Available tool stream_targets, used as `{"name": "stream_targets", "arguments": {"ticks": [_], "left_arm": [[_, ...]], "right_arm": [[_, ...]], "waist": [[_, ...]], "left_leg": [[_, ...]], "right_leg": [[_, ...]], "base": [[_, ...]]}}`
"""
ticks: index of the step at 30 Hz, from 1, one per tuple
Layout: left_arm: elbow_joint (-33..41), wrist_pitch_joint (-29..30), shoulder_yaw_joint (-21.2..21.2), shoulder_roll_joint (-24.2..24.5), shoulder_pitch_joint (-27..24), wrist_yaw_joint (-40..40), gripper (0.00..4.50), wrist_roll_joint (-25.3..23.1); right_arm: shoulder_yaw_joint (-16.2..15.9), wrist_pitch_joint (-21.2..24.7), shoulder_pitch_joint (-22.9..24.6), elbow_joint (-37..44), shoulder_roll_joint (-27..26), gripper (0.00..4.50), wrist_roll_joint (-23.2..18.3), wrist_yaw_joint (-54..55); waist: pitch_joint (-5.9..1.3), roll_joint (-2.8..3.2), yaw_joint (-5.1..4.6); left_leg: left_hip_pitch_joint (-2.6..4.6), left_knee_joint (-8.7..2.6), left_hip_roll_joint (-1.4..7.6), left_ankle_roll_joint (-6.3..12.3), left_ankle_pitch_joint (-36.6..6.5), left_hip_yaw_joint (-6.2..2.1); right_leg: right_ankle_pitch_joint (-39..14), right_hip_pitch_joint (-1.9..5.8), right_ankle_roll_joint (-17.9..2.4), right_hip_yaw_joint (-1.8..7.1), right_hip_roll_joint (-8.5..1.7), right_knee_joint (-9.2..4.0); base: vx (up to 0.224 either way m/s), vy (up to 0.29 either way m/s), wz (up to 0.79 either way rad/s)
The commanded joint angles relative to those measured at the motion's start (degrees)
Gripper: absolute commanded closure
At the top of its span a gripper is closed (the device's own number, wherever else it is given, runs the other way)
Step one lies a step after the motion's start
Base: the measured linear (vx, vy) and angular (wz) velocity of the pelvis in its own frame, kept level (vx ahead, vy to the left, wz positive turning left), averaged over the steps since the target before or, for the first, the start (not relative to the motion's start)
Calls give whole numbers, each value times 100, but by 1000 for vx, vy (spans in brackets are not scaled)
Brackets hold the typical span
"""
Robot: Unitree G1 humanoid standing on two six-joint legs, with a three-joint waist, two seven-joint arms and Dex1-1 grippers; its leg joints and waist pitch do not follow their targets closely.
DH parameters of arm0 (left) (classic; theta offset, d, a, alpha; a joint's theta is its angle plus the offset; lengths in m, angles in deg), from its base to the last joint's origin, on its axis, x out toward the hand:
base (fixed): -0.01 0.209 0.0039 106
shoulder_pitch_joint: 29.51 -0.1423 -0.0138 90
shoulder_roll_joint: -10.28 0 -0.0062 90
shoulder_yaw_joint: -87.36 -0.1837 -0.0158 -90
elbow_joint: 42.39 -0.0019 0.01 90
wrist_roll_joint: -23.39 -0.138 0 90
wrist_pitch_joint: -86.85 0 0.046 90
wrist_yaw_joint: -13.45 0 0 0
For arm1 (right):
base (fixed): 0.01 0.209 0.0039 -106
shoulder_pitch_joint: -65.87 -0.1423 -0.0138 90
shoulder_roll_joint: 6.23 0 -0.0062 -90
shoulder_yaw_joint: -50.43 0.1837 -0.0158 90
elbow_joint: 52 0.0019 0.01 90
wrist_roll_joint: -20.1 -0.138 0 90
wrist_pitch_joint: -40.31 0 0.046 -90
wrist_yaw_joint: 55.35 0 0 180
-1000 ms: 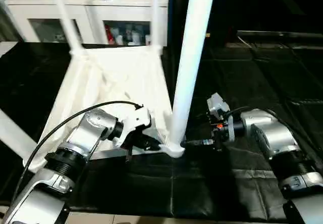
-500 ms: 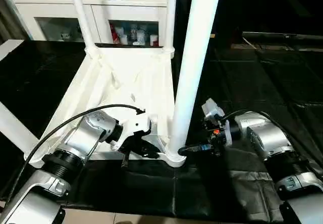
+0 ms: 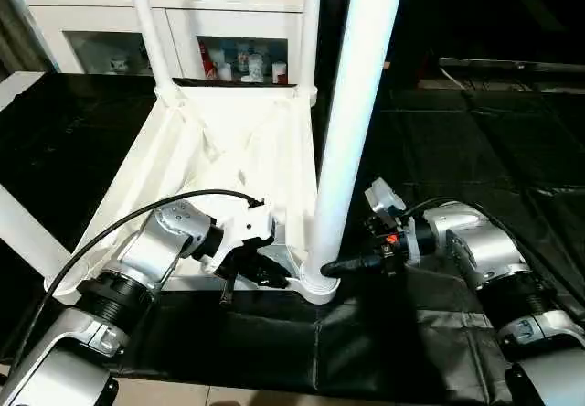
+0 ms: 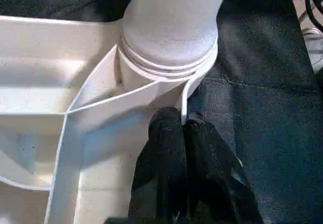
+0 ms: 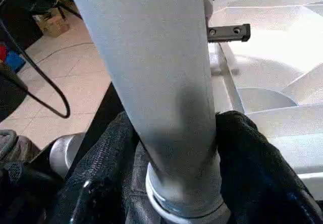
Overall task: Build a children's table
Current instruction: Rotate leg to tighten
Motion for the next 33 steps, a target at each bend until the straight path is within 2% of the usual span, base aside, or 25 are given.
{"name": "stream_targets", "arguments": {"ticks": [1, 3, 5, 8, 9, 10, 11, 12, 13, 14, 16, 17, 19, 22, 23, 26, 27, 29, 31, 33], "left_arm": [[57, 187, -111, -147, -48, 82, 450, 53], [18, 333, -32, -241, -12, 274, 450, 73], [-58, 531, 111, -415, 54, 631, 450, 96], [-180, 836, 366, -807, 170, 1348, 450, 126], [-199, 895, 419, -900, 190, 1503, 450, 125], [-221, 1049, 530, -1109, 225, 1844, 450, 125], [-221, 1073, 545, -1139, 228, 1894, 450, 125], [-226, 1110, 584, -1221, 240, 2047, 450, 112], [-253, 1193, 691, -1418, 278, 2411, 450, 95], [-287, 1236, 797, -1593, 314, 2736, 450, 94], [-307, 1257, 880, -1732, 341, 2989, 450, 94], [-296, 1283, 920, -1817, 347, 3108, 450, 106], [-245, 1322, 983, -1972, 341, 3296, 450, 121], [-160, 1335, 969, -1987, 294, 3318, 450, 87], [-107, 1301, 927, -1939, 253, 3253, 450, 52], [-21, 1224, 873, -1805, 162, 3061, 450, 47], [13, 1190, 856, -1743, 123, 2967, 450, 64], [52, 1135, 804, -1602, 73, 2789, 450, 61], [56, 1099, 794, -1550, 60, 2726, 450, 60], [48, 1051, 804, -1437, 42, 2578, 450, 91]], "right_arm": [[-39, 89, 15, 94, -121, 242, -13, 201], [-3, 125, 60, 138, -190, 246, 9, 441], [59, 188, 129, 213, -322, 249, 48, 870], [186, 368, 211, 290, -682, 252, 148, 1781], [214, 423, 228, 314, -776, 253, 166, 1981], [282, 564, 254, 343, -994, 254, 200, 2431], [292, 589, 255, 344, -1027, 254, 204, 2497], [308, 629, 257, 338, -1116, 254, 226, 2673], [355, 671, 253, 303, -1328, 254, 291, 3131], [370, 679, 245, 262, -1496, 254, 362, 3481], [372, 639, 243, 234, -1621, 254, 430, 3747], [407, 629, 221, 190, -1723, 254, 474, 3976], [506, 610, 162, 87, -1949, 254, 588, 4526], [514, 579, 159, 68, -2040, 254, 674, 4749], [507, 548, 191, 106, -2054, 200, 668, 4688], [512, 523, 264, 227, -1974, 180, 583, 4484], [511, 509, 291, 266, -1904, 166, 588, 4415], [579, 497, 323, 326, -1756, 141, 521, 4242], [586, 480, 341, 361, -1678, 130, 495, 4134], [550, 477, 404, 485, -1427, 104, 465, 3802]], "waist": [[-393, -21, -42], [-360, -26, -58], [-327, -32, -72], [-308, -41, -100], [-290, -56, -122], [-287, -58, -185], [-278, -47, -243], [-285, -51, -273], [-282, -61, -337], [-292, -38, -388], [-303, -27, -452], [-295, -24, -497], [-300, -6, -552], [-309, 9, -601], [-308, -9, -611], [-324, 3, -596], [-342, -2, -572], [-366, 27, -532], [-397, 12, -497], [-422, 44, -462]], "left_leg": [[-73, -328, -108, 295, -957, 171], [-66, -337, -116, 253, -1147, 178], [-53, -343, -138, 188, -1373, 175], [-31, -334, -172, 120, -1511, 170], [-30, -327, -208, 79, -1557, 156], [-58, -327, -227, 58, -1570, 144], [-55, -319, -248, 63, -1648, 132], [-55, -314, -254, 77, -1688, 121], [-92, -321, -261, 121, -1730, 109], [-114, -332, -254, 121, -1697, 99], [-115, -343, -252, 152, -1718, 87], [-85, -343, -255, 204, -1873, 81], [-76, -353, -244, 223, -1971, 70], [-83, -399, -205, 294, -1988, 59], [-70, -395, -204, 309, -1998, 70], [-69, -401, -183, 344, -1824, 88], [-62, -392, -176, 355, -1661, 107], [-66, -382, -158, 375, -1359, 126], [-63, -357, -151, 438, -1115, 144], [-90, -329, -162, 482, -795, 148]], "right_leg": [[-1318, 390, -1287, 194, -167, -285], [-1665, 376, -1185, 195, -162, -325], [-2312, 356, -935, 188, -164, -396], [-2937, 327, -661, 159, -164, -474], [-3273, 321, -490, 120, -166, -524], [-3479, 333, -326, 85, -159, -558], [-3665, 315, -196, 42, -152, -612], [-3720, 314, -154, 22, -155, -628], [-3703, 337, -96, -8, -140, -645], [-3610, 352, -90, -26, -145, -643], [-3445, 359, -127, -65, -142, -668], [-3450, 340, -152, -91, -134, -697], [-3367, 344, -212, -101, -146, -693], [-2987, 362, -381, -68, -159, -663], [-2892, 345, -463, -44, -163, -644], [-2591, 355, -639, 11, -180, -598], [-2341, 356, -765, 42, -184, -567], [-1800, 372, -995, 88, -174, -486], [-1350, 387, -1180, 113, -169, -419], [-871, 411, -1339, 140, -155, -342]], "base": [[0, 0, 0], [0, 0, 0], [0, 0, 0], [-34, -7, -1], [-53, -6, -4], [0, 0, 0], [0, 0, 0], [0, 0, 0], [0, 0, 0], [0, 0, 0], [0, 0, 0], [0, 0, 0], [0, 0, 0], [0, 0, 0], [0, 0, 0], [0, 0, 0], [0, 0, 0], [51, -19, 8], [62, -26, 8], [64, -26, 6]]}}
